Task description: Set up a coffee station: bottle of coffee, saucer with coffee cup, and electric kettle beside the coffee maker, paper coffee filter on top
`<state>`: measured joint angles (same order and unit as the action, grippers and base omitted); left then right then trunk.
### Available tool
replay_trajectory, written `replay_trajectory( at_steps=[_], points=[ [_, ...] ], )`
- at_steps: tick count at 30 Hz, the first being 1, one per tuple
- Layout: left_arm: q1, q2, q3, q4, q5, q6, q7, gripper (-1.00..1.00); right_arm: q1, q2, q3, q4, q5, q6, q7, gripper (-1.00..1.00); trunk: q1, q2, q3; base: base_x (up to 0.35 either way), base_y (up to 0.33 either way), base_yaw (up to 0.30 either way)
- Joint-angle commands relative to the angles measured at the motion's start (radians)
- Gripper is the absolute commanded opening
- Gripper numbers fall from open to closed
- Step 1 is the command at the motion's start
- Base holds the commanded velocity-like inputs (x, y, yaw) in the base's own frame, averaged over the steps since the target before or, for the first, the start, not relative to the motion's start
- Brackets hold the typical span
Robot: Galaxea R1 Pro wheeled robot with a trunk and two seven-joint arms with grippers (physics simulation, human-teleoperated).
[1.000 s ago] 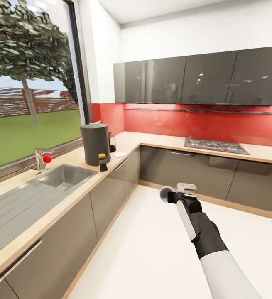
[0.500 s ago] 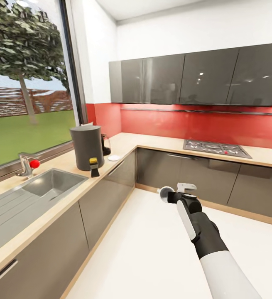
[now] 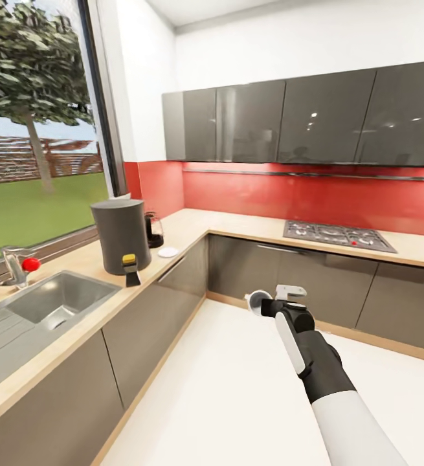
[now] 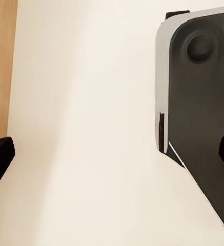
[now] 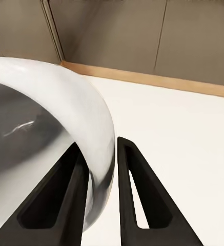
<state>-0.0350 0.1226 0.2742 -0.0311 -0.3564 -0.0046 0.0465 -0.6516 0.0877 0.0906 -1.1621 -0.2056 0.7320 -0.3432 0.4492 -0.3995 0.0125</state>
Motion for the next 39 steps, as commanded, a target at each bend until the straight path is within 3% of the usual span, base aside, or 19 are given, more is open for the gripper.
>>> replay_trajectory(
  at_steps=[1,39],
  points=[
    [0.0,0.0,0.008,0.0,-0.01,-0.001,0.003,1.0,0.0,0.0,0.001,-0.001,-0.012,0.001,-0.008,-1.0,0.001,-0.001,0.0,0.281,-0.143,0.0],
    [0.0,-0.001,0.007,0.0,-0.011,-0.003,0.003,1.0,0.0,0.004,0.001,-0.001,-0.012,0.001,-0.008,-1.0,0.001,-0.001,0.0,0.312,-0.031,0.0]
  ],
)
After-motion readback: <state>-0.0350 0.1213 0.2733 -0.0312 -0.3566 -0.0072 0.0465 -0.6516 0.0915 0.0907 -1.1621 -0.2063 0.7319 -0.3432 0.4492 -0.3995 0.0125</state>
